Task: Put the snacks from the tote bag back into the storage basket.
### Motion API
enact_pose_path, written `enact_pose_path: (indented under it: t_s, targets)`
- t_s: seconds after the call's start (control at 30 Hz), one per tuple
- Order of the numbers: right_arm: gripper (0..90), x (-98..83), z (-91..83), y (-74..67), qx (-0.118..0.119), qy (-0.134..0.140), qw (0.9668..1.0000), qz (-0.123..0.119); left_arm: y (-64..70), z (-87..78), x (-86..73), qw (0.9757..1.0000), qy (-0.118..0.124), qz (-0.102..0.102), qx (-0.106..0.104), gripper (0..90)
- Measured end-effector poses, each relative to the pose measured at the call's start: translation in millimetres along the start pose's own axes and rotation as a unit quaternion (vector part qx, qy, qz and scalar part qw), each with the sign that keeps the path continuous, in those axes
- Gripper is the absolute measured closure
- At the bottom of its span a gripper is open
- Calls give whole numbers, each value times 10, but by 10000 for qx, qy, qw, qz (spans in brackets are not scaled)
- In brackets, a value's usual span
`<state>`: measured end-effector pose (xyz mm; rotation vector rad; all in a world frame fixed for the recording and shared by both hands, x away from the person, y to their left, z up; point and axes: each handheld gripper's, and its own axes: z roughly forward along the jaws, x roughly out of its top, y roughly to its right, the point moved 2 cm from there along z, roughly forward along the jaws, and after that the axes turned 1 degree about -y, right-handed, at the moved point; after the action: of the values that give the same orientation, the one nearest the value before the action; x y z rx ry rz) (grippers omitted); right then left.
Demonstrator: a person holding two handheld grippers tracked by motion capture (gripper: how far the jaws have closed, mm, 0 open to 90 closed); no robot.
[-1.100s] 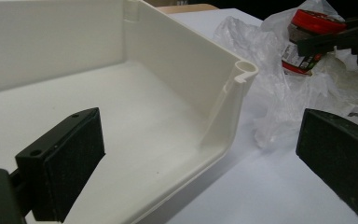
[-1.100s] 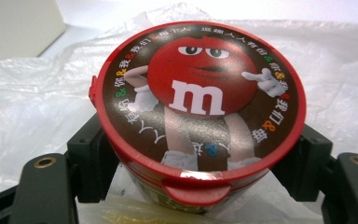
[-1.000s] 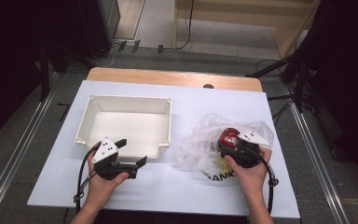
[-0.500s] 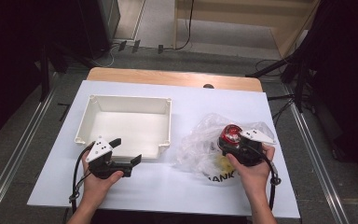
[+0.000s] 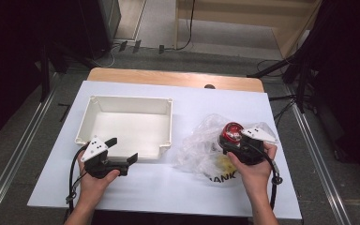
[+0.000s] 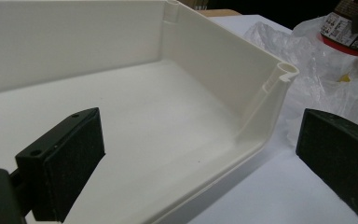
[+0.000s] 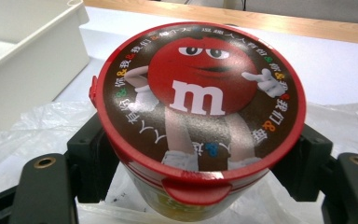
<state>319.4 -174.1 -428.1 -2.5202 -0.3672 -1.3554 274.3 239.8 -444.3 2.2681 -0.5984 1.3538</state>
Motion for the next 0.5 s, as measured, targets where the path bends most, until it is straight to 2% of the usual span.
enact_pose_path:
  t_s: [0.5]
  targets:
    - [261,128,22,-142,88,87,9999,-34,-27,-23,2,10000,28,-22,11,12]
